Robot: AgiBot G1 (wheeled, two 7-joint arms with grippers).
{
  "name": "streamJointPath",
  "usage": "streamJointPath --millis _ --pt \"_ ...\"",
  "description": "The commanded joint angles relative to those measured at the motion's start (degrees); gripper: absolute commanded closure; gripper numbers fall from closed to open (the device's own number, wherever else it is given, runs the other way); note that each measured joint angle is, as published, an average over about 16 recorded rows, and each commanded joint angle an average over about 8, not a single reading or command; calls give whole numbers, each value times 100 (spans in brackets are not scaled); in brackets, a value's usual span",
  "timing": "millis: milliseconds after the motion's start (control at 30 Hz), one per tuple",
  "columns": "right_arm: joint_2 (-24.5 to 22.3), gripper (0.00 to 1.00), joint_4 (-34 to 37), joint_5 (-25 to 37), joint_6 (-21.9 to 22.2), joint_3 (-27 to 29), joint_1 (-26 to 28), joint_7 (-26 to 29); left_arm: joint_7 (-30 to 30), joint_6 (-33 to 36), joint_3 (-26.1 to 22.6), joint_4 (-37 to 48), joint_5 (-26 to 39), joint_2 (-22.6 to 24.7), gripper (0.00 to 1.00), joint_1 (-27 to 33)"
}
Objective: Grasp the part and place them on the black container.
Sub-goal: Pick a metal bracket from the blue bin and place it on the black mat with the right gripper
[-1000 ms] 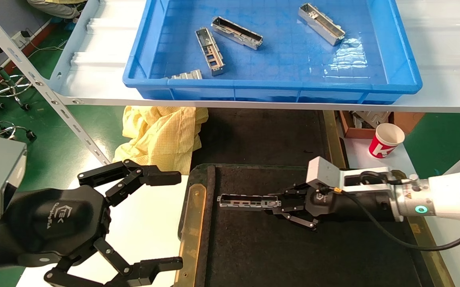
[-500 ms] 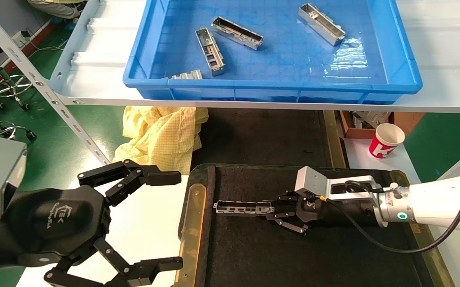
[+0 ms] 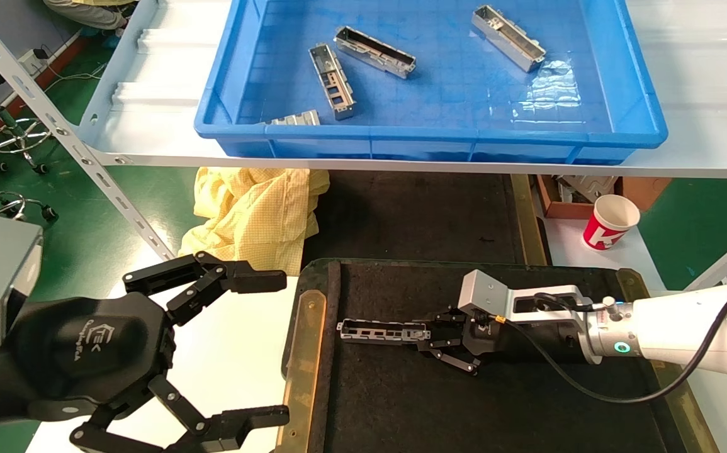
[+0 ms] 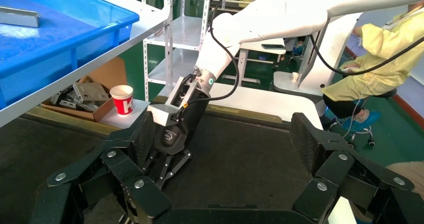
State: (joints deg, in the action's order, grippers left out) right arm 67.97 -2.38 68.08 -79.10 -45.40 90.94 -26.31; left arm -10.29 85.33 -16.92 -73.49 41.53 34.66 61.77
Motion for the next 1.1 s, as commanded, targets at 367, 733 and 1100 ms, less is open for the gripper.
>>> streamJointPath --millis 367,733,1100 --pt "133 100 118 23 109 -15 27 -129 2 -2 -4 0 -3 -2 0 1" --pt "162 4 172 73 136 -48 48 -194 4 -3 -7 0 -5 -3 0 2" --pt "164 0 166 58 53 -38 21 -325 5 -5 -11 0 -7 -4 0 2"
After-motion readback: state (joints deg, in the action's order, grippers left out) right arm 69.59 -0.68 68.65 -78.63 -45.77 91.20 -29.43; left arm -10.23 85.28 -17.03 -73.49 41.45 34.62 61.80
